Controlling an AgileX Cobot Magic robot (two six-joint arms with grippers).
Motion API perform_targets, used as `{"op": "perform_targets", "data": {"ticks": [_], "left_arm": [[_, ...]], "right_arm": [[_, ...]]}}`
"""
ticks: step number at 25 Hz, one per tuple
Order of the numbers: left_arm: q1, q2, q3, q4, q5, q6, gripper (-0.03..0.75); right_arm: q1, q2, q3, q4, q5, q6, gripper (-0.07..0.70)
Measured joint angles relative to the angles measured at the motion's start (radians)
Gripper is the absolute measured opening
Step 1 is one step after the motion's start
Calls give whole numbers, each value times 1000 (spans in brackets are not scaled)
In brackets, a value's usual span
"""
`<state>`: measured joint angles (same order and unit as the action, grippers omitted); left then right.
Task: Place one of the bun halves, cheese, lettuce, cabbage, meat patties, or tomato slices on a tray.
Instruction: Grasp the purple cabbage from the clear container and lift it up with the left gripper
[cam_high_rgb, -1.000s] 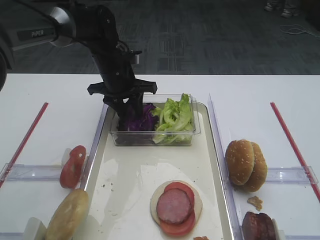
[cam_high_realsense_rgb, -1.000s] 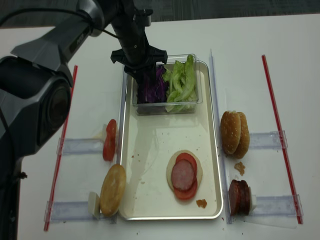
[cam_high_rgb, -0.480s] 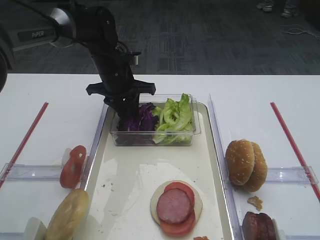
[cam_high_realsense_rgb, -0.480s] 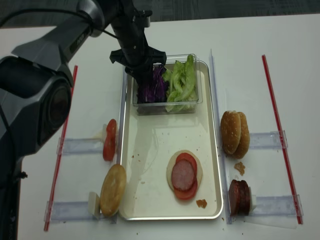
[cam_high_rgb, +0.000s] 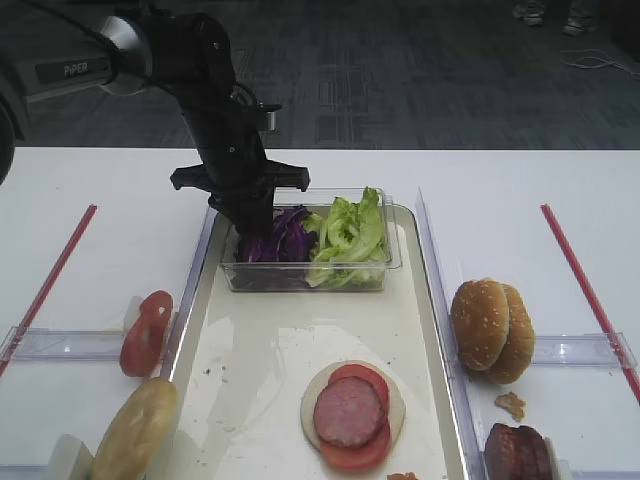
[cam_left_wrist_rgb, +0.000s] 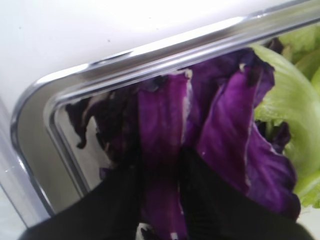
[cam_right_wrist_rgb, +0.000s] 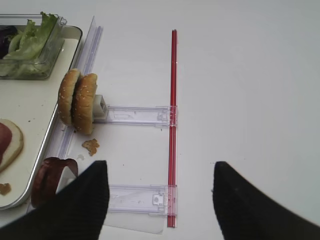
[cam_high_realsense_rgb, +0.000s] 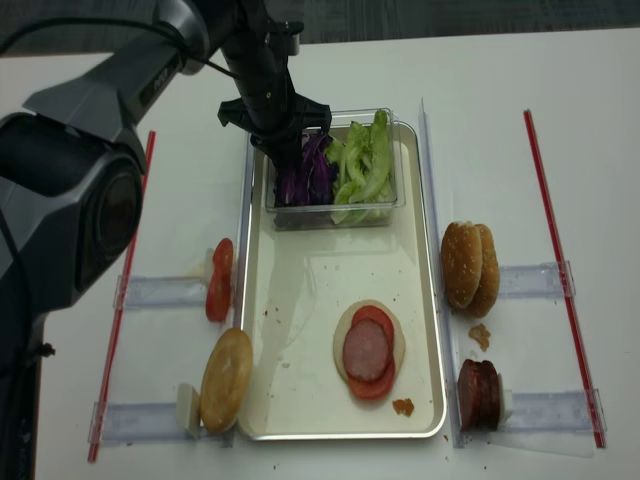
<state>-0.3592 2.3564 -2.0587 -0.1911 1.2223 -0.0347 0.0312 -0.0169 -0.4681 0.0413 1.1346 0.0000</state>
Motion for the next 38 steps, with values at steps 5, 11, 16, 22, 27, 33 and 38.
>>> {"op": "perform_targets", "data": {"ticks": [5,11,16,22,27,33,38], "left_arm": [[0,0,0,2,0,1,126],[0,0,0,0,0,10,55],[1,0,-4,0,0,25,-1],[1,0,-4,0,0,25,-2],[1,0,-10,0,2,28,-2],[1,0,-59,0,21,35,-3],[1,-9,-67,-2,21,35,-4]], "right_arm": [[0,0,0,0,0,0,468],[0,0,0,0,0,0,468],[0,0,0,0,0,0,468],[0,0,0,0,0,0,468],[0,0,0,0,0,0,468],[0,0,0,0,0,0,468],[0,0,0,0,0,0,468]]}}
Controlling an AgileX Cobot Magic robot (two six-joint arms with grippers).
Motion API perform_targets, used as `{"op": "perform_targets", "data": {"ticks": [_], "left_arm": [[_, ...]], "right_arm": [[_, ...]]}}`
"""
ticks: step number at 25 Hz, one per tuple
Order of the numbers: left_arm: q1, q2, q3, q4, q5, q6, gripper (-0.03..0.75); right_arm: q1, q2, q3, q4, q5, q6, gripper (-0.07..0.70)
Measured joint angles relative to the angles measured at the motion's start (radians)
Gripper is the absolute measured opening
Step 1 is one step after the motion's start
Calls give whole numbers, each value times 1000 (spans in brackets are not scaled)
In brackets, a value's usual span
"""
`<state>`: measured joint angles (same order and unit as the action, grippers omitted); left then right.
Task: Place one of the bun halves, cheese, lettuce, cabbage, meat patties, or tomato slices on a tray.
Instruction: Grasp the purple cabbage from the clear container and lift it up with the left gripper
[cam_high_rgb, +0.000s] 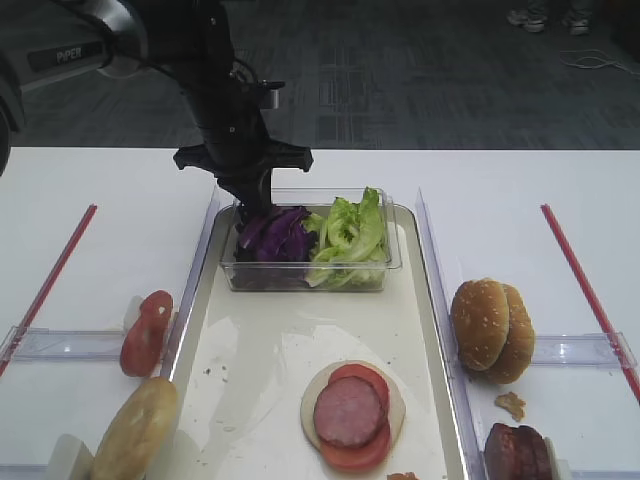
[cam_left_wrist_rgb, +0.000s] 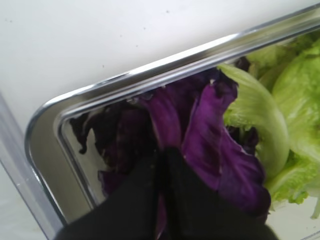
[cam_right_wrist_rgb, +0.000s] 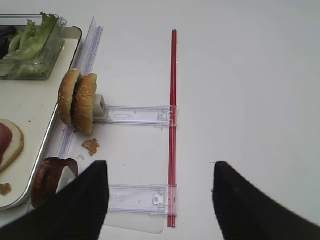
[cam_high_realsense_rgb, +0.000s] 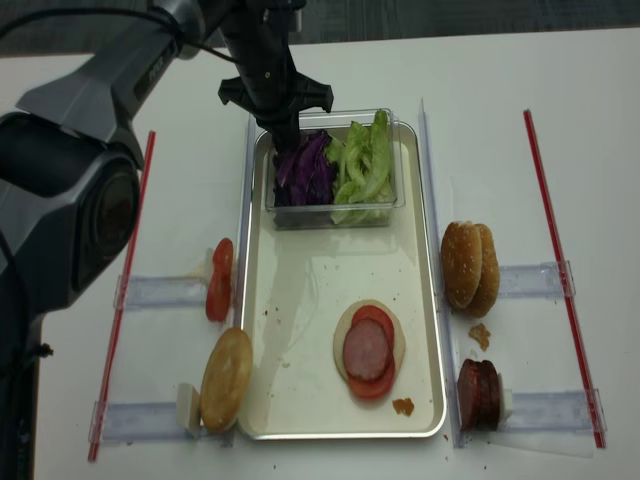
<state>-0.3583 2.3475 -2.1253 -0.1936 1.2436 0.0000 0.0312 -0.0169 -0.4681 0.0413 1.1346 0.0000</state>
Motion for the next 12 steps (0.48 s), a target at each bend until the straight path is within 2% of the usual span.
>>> {"op": "perform_targets", "data": {"ticks": [8,12], "left_arm": [[0,-68,0,13,0,0,-8],[0,-117,37,14,-5,0,-11]], "right_arm": [[0,0,0,0,0,0,468],[0,0,0,0,0,0,468]]}}
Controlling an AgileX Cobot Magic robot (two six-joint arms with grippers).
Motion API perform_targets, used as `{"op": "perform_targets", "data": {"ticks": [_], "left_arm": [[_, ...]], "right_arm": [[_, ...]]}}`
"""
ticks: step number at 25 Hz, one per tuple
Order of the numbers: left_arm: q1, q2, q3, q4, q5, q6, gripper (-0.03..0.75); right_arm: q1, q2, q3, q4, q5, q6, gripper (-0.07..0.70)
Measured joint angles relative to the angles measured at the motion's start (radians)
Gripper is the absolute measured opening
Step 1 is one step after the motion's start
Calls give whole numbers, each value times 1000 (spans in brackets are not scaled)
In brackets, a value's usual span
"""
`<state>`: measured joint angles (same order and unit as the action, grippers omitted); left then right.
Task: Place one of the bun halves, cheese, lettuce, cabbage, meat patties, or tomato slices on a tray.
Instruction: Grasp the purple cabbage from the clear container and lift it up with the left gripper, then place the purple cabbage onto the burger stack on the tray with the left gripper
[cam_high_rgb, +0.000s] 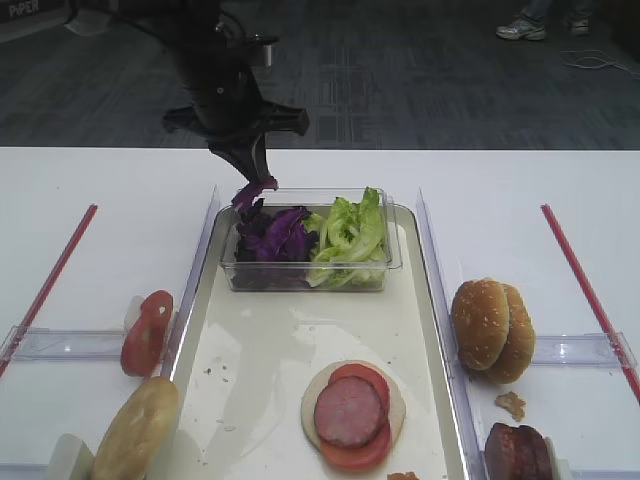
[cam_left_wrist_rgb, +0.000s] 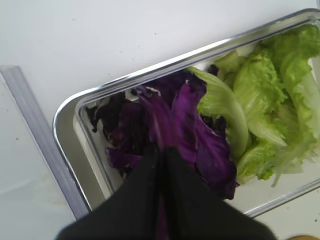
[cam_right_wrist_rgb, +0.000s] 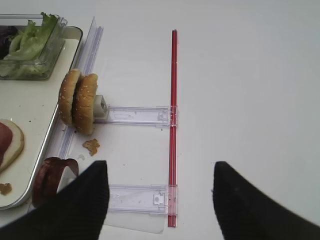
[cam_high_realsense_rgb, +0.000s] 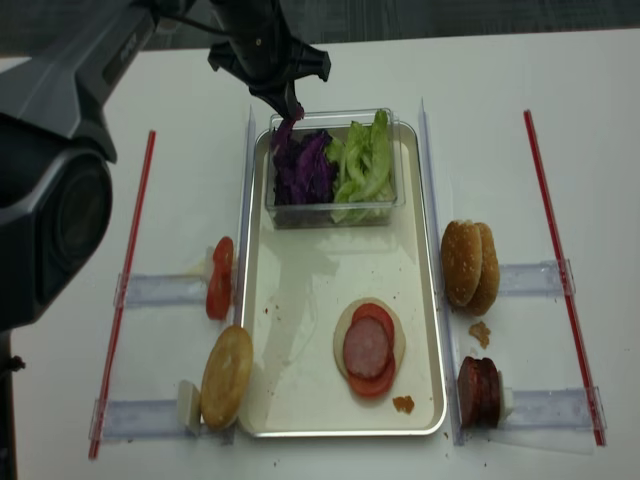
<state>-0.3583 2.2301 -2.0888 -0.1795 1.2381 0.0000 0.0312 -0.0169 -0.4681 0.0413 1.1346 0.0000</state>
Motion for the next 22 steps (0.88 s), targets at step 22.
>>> {"op": "perform_targets", "data": {"ticks": [22], "left_arm": [[-104,-215,311,75,-5,81,-15]], "right_arm": [[0,0,0,0,0,0,468]]}}
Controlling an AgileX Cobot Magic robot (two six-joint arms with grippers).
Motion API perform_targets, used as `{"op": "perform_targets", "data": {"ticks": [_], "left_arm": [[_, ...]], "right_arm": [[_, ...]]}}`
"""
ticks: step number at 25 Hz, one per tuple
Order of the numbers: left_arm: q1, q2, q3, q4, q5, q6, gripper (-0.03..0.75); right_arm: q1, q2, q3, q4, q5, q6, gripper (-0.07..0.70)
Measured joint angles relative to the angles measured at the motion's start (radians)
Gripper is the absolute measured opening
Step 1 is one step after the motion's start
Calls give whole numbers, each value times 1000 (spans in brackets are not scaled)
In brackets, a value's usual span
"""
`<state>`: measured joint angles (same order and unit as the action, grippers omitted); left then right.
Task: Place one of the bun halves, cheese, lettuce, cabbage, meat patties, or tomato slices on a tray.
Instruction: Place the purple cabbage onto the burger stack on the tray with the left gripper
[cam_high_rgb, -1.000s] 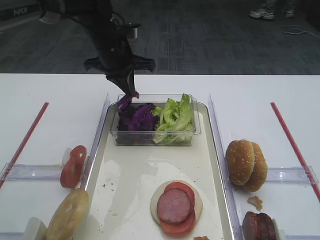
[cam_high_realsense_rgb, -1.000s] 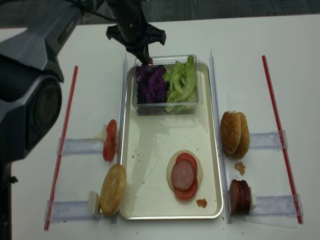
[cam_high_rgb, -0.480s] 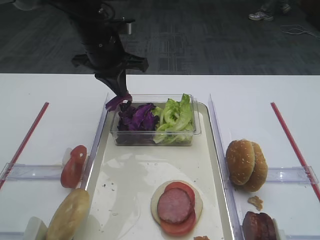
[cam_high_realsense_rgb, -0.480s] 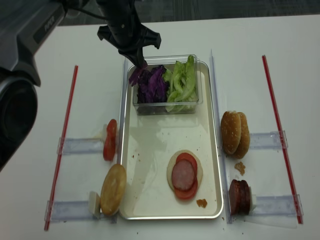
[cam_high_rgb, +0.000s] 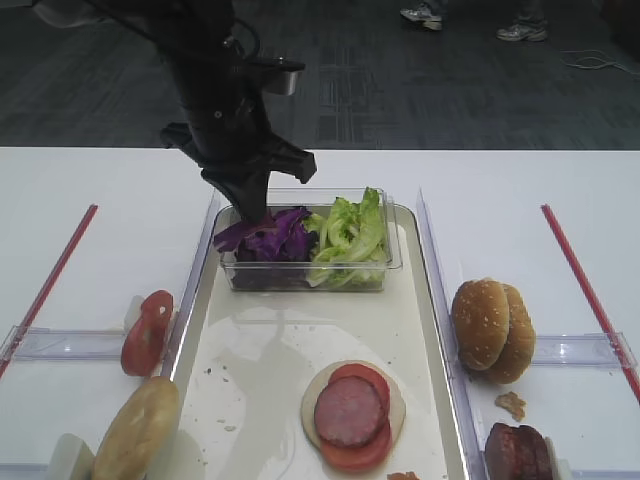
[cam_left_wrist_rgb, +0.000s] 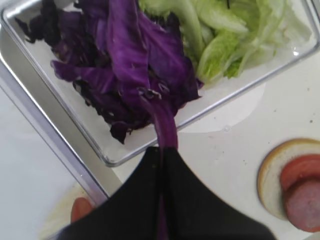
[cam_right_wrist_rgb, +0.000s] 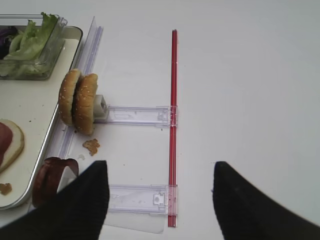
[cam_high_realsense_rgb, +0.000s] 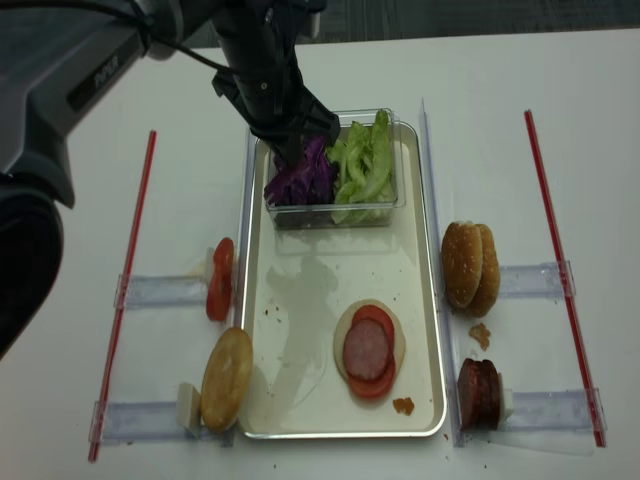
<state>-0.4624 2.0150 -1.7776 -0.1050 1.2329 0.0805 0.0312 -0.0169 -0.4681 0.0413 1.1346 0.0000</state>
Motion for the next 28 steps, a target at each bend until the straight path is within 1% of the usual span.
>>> {"op": "perform_targets", "data": {"ticks": [4,11,14,17,19,25,28], "left_arm": [[0,-60,66,4,-1,-2,-15],[0,-206,246,2,-7,-2,-16],[0,-239,318,-6,-32,-2,-16],[0,-285,392,-21,-97,6,-16],[0,-317,436,-30,-130,16,-16],[-3,-383,554,-63,-179,55,-16],[-18,-398,588,-84,-204,69,-16]], "right_arm": [[0,0,0,0,0,0,468],[0,0,0,0,0,0,468],[0,0,0,0,0,0,468],[0,0,0,0,0,0,468],[0,0,0,0,0,0,468],[0,0,0,0,0,0,468],[0,0,0,0,0,0,468]]}}
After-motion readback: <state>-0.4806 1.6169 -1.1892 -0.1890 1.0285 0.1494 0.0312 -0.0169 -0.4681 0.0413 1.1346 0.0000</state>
